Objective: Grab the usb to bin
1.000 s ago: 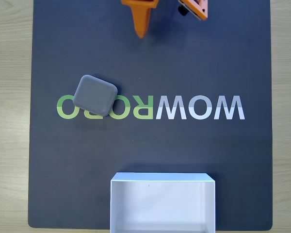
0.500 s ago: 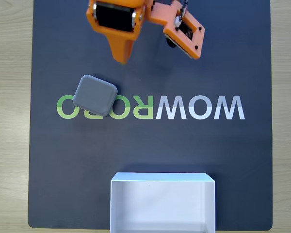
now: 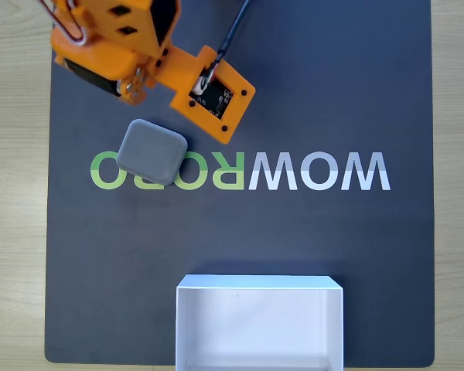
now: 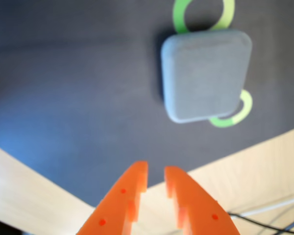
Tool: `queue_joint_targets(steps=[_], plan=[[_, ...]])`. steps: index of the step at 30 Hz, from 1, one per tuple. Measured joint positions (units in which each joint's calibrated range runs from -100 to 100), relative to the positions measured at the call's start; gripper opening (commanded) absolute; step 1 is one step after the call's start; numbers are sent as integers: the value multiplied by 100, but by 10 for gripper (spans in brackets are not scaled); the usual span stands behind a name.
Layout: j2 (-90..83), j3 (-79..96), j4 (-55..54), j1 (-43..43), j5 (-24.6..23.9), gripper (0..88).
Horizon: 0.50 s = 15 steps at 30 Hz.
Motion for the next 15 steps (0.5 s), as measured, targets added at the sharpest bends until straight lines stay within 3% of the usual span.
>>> queue_joint_targets(steps=[4, 11, 15], plan=[[500, -479, 34, 212, 0, 79], [1027, -868, 34, 248, 5, 373], [1138, -868, 103, 248, 157, 489]])
